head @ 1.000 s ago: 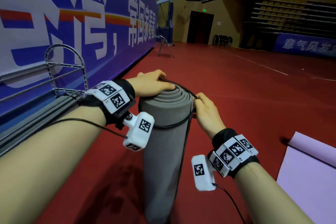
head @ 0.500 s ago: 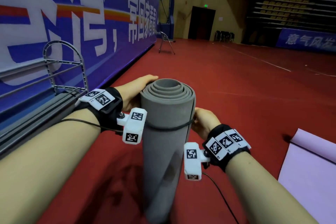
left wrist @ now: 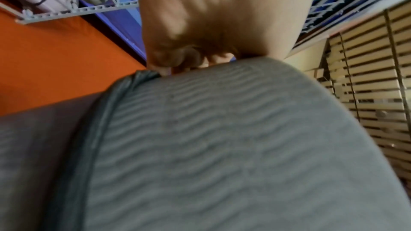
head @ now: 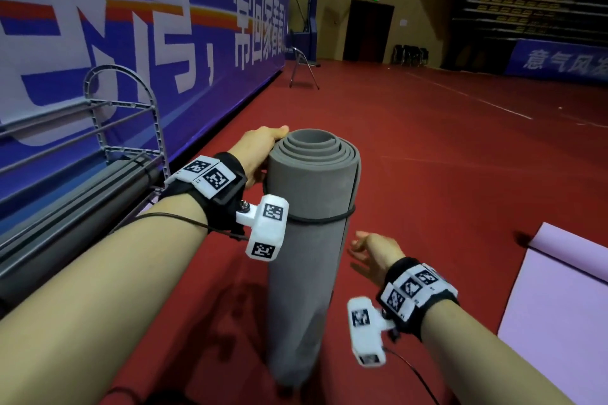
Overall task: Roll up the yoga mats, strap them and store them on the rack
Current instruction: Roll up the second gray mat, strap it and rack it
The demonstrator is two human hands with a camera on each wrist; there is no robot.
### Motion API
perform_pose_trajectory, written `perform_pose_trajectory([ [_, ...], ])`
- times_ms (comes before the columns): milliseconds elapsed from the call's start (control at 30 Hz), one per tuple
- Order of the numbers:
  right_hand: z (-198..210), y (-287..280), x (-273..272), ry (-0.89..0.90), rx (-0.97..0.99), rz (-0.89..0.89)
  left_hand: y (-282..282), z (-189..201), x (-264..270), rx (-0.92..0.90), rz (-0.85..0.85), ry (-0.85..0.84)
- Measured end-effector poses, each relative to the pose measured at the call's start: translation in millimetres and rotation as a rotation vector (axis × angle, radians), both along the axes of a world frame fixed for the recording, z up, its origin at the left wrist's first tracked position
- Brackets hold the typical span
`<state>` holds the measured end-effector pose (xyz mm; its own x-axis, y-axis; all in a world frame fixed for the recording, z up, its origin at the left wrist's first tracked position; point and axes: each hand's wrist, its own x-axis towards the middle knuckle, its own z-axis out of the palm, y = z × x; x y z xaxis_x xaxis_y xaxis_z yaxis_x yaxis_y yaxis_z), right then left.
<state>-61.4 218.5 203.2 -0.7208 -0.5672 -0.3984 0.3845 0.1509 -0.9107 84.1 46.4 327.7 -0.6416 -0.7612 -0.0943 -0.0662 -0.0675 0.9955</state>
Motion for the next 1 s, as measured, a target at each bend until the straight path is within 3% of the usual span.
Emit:
perform_pose_trajectory([
  [100, 6.7, -5.8, 8.1, 0.24, -0.039, 0.164, 1.3, -2.4, -0.8, 0.071, -0.06, 0.052],
  [200, 14.1, -11.1, 19.0, 0.248, -0.089, 0.248, 8.5, -14.1, -1.2, 0.218, -0.105, 0.196],
  [333, 9.1, -14.5, 12.0, 0.246, -0.02, 0.302, 7.3, -61.9, -3.3, 0.308, -0.085, 0.296],
  [433, -0.4, -8.6, -0.6, 0.315, 0.069, 0.505, -2.9, -107.8, 4.0, 0.332, -0.002, 0.338],
  [533, -22.9, 5.7, -10.8, 0.496, 0.252, 0.85, -5.5, -158.3, 22.2, 0.151, -0.006, 0.097],
  [600, -48.9, 6.8, -12.1, 0.567, 0.357, 0.944, -7.2, -204.0, 27.8, -0.01, -0.249, -0.15],
  [667, -75.2, -1.6, -12.8, 0.556, 0.354, 0.897, -3.1, -234.6, 28.6, -0.228, -0.475, -0.391],
  [733, -90.6, -10.8, -14.4, 0.512, 0.338, 0.818, -2.7, -251.3, 23.8, -0.312, -0.484, -0.431],
  [833, -98.3, -14.9, -15.4, 0.405, 0.323, 0.764, -0.2, -271.7, 18.4, -0.209, -0.394, -0.347],
  [1000, -151.3, -20.2, -21.1, 0.45, 0.392, 0.877, -7.3, -331.9, 20.0, -0.125, -0.423, -0.442],
])
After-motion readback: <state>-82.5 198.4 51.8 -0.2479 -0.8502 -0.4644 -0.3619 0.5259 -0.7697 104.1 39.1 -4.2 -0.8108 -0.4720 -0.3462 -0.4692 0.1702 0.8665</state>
